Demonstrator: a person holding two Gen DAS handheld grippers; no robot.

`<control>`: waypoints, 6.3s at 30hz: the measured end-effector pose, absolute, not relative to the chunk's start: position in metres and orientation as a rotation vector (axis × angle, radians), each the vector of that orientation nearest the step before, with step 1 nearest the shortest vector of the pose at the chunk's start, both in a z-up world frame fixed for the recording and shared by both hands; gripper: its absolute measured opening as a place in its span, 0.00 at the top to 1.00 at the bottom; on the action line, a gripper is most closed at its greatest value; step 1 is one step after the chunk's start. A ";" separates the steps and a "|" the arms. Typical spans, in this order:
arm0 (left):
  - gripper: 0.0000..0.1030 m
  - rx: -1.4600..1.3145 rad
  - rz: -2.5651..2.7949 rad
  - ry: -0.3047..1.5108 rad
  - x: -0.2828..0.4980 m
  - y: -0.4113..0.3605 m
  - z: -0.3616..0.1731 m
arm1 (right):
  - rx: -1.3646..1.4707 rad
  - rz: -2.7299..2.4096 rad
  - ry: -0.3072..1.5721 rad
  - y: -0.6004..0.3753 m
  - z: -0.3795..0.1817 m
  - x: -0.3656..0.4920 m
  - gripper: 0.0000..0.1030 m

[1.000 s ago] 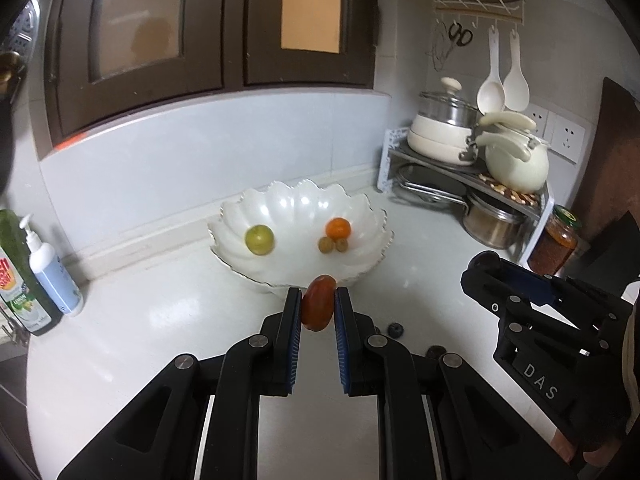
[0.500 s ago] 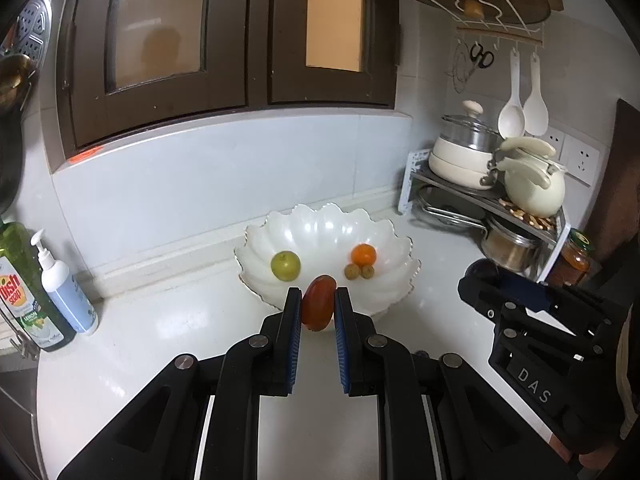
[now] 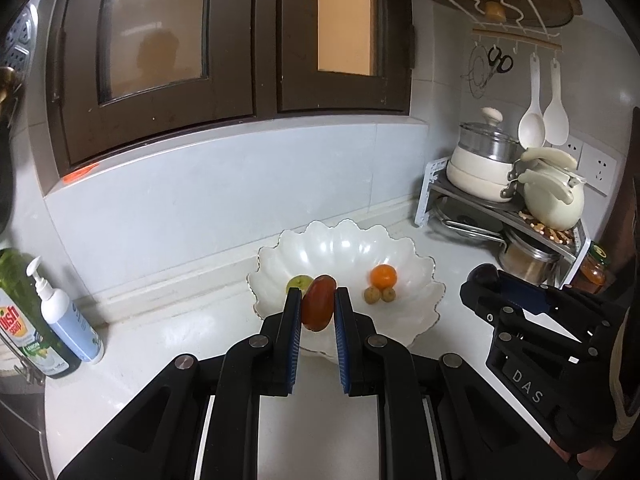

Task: Organize fruits
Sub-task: 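Carry the date and dark plum with both grippers over the white bowl, then open both grippers to drop the date and plum into the bowl, then move both grippers back toward the blueberries and dates on the counter, then grasp a blueberry with the left gripper while the right gripper grasps a reddish date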

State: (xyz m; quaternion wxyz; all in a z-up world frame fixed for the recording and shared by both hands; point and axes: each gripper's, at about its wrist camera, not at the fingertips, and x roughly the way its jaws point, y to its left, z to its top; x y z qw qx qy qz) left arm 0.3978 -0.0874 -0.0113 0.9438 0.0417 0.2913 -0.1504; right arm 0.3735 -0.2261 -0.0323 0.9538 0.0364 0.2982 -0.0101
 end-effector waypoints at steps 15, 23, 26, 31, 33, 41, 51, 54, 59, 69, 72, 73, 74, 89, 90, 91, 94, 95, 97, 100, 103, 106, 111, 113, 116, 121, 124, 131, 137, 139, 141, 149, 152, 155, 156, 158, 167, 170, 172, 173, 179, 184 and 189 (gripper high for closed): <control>0.83 0.099 -0.320 0.727 0.462 -0.100 -0.030 | 0.038 -0.040 0.702 -0.232 -0.046 0.432 0.71; 0.83 0.123 -0.325 0.816 0.493 -0.110 -0.053 | 0.031 -0.036 0.785 -0.236 -0.068 0.462 0.71; 0.83 0.133 -0.322 0.846 0.503 -0.114 -0.063 | 0.031 -0.026 0.823 -0.237 -0.079 0.473 0.71; 0.83 0.142 -0.328 0.895 0.516 -0.120 -0.078 | 0.035 -0.012 0.874 -0.238 -0.095 0.487 0.71; 0.83 0.145 -0.326 0.914 0.521 -0.121 -0.084 | 0.041 -0.007 0.892 -0.239 -0.101 0.491 0.71; 0.83 0.166 -0.319 0.971 0.536 -0.127 -0.103 | 0.056 0.021 0.948 -0.239 -0.118 0.506 0.71; 0.65 0.191 -0.303 1.001 0.542 -0.124 -0.110 | 0.062 0.048 0.979 -0.238 -0.123 0.514 0.65; 0.60 0.219 -0.289 0.982 0.539 -0.123 -0.106 | 0.055 0.041 0.962 -0.238 -0.119 0.511 0.58; 0.57 0.220 -0.273 0.955 0.532 -0.115 -0.095 | 0.052 0.036 0.943 -0.239 -0.110 0.503 0.57; 0.48 0.219 -0.254 0.882 0.505 -0.105 -0.067 | 0.031 0.012 0.877 -0.239 -0.081 0.473 0.57; 0.47 0.226 -0.258 0.855 0.496 -0.105 -0.059 | 0.026 -0.001 0.852 -0.239 -0.073 0.461 0.44; 0.46 0.226 -0.264 0.846 0.492 -0.104 -0.056 | 0.024 -0.008 0.842 -0.239 -0.071 0.458 0.42; 0.45 0.226 -0.267 0.836 0.488 -0.104 -0.054 | 0.019 -0.016 0.830 -0.239 -0.068 0.455 0.42; 0.40 0.244 -0.349 0.756 0.442 -0.105 -0.031 | 0.085 -0.112 0.736 -0.250 -0.039 0.397 0.32; 0.38 0.245 -0.357 0.745 0.438 -0.106 -0.028 | 0.091 -0.118 0.730 -0.252 -0.036 0.392 0.32; 0.38 0.246 -0.364 0.735 0.435 -0.106 -0.025 | 0.093 -0.123 0.726 -0.252 -0.034 0.389 0.32; 0.37 0.249 -0.386 0.710 0.426 -0.108 -0.019 | 0.088 -0.156 0.705 -0.255 -0.027 0.375 0.32; 0.35 0.249 -0.396 0.701 0.423 -0.108 -0.017 | 0.086 -0.168 0.699 -0.255 -0.025 0.372 0.32; 0.35 0.247 -0.411 0.688 0.417 -0.109 -0.013 | 0.095 -0.193 0.683 -0.258 -0.020 0.361 0.32; 0.34 0.247 -0.440 0.665 0.407 -0.109 -0.006 | 0.111 -0.227 0.659 -0.262 -0.015 0.346 0.32; 0.31 0.262 -0.465 0.645 0.397 -0.110 -0.002 | 0.116 -0.260 0.643 -0.265 -0.011 0.334 0.32; 0.31 0.282 -0.490 0.619 0.387 -0.112 0.003 | 0.103 -0.281 0.637 -0.264 -0.008 0.324 0.32; 0.30 0.279 -0.528 0.601 0.375 -0.111 0.008 | 0.117 -0.295 0.633 -0.262 -0.007 0.308 0.32; 0.29 0.276 -0.544 0.597 0.371 -0.110 0.009 | 0.124 -0.302 0.629 -0.260 -0.007 0.302 0.32; 0.29 0.279 -0.568 0.594 0.364 -0.110 0.008 | 0.132 -0.322 0.621 -0.258 -0.008 0.292 0.32; 0.29 0.304 -0.606 0.589 0.355 -0.111 0.003 | 0.141 -0.362 0.597 -0.254 -0.013 0.275 0.32; 0.29 0.320 -0.626 0.593 0.351 -0.112 -0.003 | 0.140 -0.383 0.596 -0.250 -0.019 0.266 0.32; 0.29 0.320 -0.673 0.615 0.343 -0.113 -0.019 | 0.157 -0.407 0.611 -0.245 -0.032 0.253 0.32; 0.29 0.330 -0.710 0.610 0.337 -0.115 -0.027 | 0.207 -0.429 0.617 -0.246 -0.043 0.244 0.32; 0.29 0.338 -0.714 0.598 0.336 -0.116 -0.029 | 0.218 -0.436 0.621 -0.246 -0.048 0.242 0.32; 0.29 0.342 -0.724 0.591 0.335 -0.117 -0.032 | 0.226 -0.441 0.631 -0.246 -0.053 0.241 0.33; 0.30 0.365 -0.763 0.610 0.335 -0.124 -0.048 | 0.265 -0.459 0.658 -0.248 -0.072 0.237 0.33; 0.31 0.369 -0.782 0.614 0.336 -0.125 -0.055 | 0.279 -0.472 0.663 -0.250 -0.078 0.237 0.33; 0.33 0.368 -0.797 0.622 0.340 -0.128 -0.061 | 0.286 -0.487 0.668 -0.250 -0.084 0.237 0.33; 0.33 0.368 -0.802 0.626 0.342 -0.130 -0.064 | 0.287 -0.492 0.670 -0.249 -0.086 0.238 0.33; 0.34 0.370 -0.812 0.629 0.344 -0.132 -0.068 | 0.292 -0.496 0.672 -0.247 -0.090 0.238 0.33; 0.39 0.403 -0.850 0.646 0.355 -0.146 -0.093 | 0.280 -0.524 0.683 -0.242 -0.108 0.245 0.33; 0.40 0.411 -0.859 0.651 0.359 -0.151 -0.100 | 0.302 -0.529 0.693 -0.245 -0.117 0.249 0.34; 0.40 0.419 -0.865 0.658 0.362 -0.154 -0.106 | 0.317 -0.534 0.703 -0.247 -0.123 0.253 0.35; 0.40 0.424 -0.867 0.662 0.364 -0.156 -0.110 | 0.325 -0.537 0.710 -0.249 -0.127 0.255 0.36; 0.43 0.438 -0.874 0.698 0.375 -0.167 -0.128 | 0.356 -0.544 0.736 -0.254 -0.143 0.263 0.44; 0.45 0.451 -0.874 0.721 0.383 -0.175 -0.144 | 0.355 -0.553 0.750 -0.258 -0.152 0.268 0.45; 0.48 0.460 -0.872 0.753 0.390 -0.181 -0.156 | 0.371 -0.550 0.768 -0.262 -0.161 0.273 0.50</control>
